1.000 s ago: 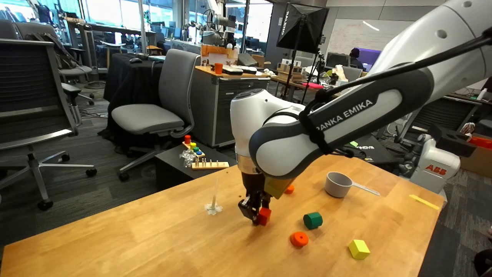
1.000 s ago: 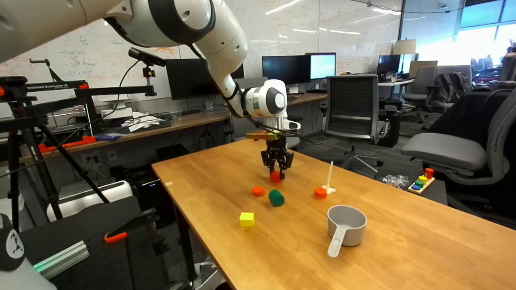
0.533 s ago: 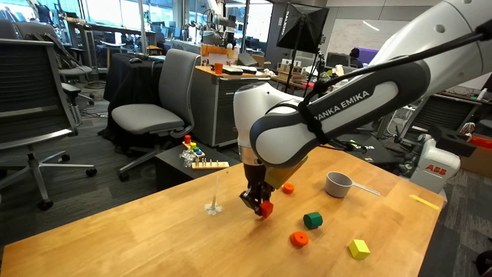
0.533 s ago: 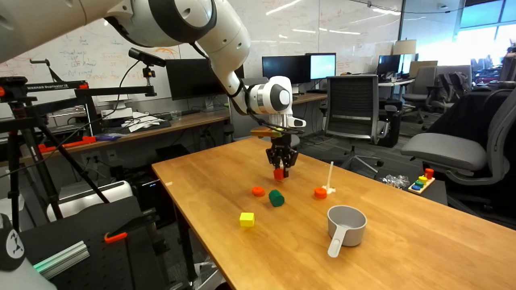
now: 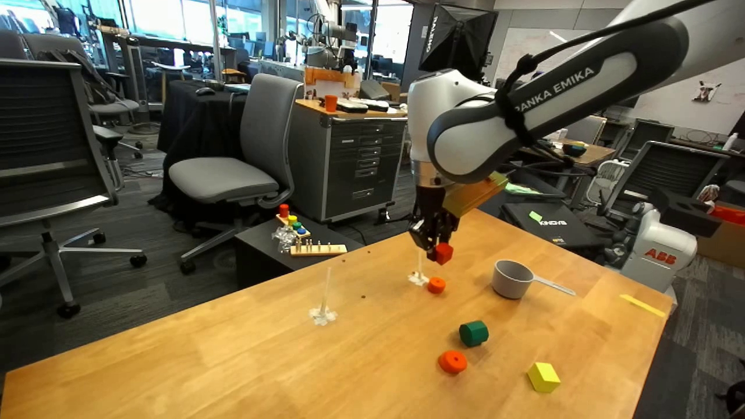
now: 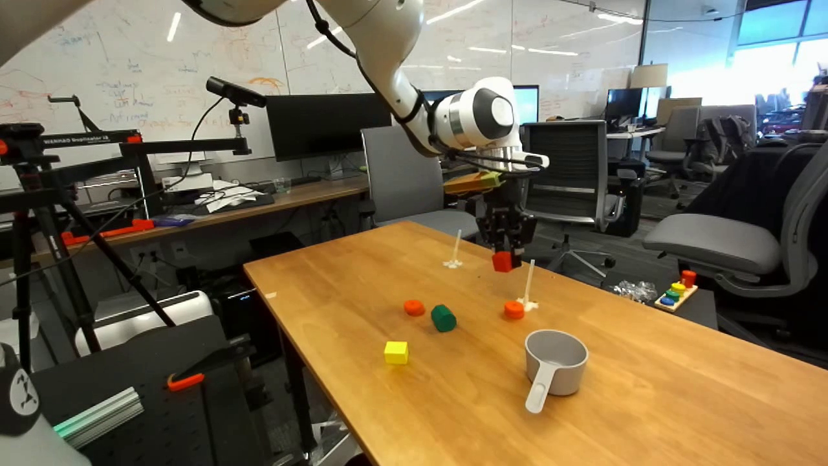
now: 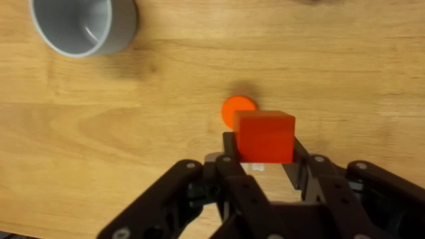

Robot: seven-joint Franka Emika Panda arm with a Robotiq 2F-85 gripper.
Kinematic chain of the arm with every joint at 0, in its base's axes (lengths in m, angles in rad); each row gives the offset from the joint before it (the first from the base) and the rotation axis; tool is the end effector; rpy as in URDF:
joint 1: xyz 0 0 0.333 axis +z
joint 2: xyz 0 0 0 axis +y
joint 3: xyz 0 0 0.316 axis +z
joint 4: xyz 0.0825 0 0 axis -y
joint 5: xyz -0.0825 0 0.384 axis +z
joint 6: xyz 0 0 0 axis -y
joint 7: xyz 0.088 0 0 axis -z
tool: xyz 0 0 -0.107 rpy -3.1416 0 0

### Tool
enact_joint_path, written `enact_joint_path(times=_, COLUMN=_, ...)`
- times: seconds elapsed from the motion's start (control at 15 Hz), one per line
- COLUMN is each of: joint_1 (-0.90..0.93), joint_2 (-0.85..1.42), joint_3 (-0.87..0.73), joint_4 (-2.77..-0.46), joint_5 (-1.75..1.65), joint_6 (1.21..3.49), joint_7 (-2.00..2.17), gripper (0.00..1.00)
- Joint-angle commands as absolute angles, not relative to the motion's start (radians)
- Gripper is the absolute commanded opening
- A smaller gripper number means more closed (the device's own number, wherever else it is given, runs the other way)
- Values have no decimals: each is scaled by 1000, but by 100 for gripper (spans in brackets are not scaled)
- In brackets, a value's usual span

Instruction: Put the blocks in the grey cup

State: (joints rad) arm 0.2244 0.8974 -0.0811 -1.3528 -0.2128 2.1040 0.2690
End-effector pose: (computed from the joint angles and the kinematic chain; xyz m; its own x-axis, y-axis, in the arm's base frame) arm 0.7141 0.1048 0.1728 0.9956 0.0097 -0.0937 0.0339 -0.9649 0.2604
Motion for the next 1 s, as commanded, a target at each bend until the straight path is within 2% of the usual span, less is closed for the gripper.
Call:
enact_joint_path(times=0.0, joint_1=197, joint_2=771, joint_3=-119, joint_4=-1529, joint_5=-224, joint_6=2134, joint_7=321, gripper=18)
enact_joint_path(times=0.73, joint_1=87, joint_2=767, joint_3=-165, joint_4=-1602, joint_5=-200, joint_6=2114, joint_7=388, gripper=18)
enact_joint_path(times=0.8, joint_1=82, joint_2=766, joint_3=-162, joint_4=-1604, joint_5=-198, joint_6=2113, joint_7=385, gripper=38)
enact_joint_path(times=0.87, joint_1=82, joint_2=766, joint_3=-163, joint_4=-1606, joint_5=-203, joint_6=2114, joint_7=386, gripper=63)
enact_joint_path(times=0.93, joint_1=83, joint_2=762, joint_3=-162, joint_4=-1608, joint_5=-201, joint_6=2104, joint_7=389, gripper=63)
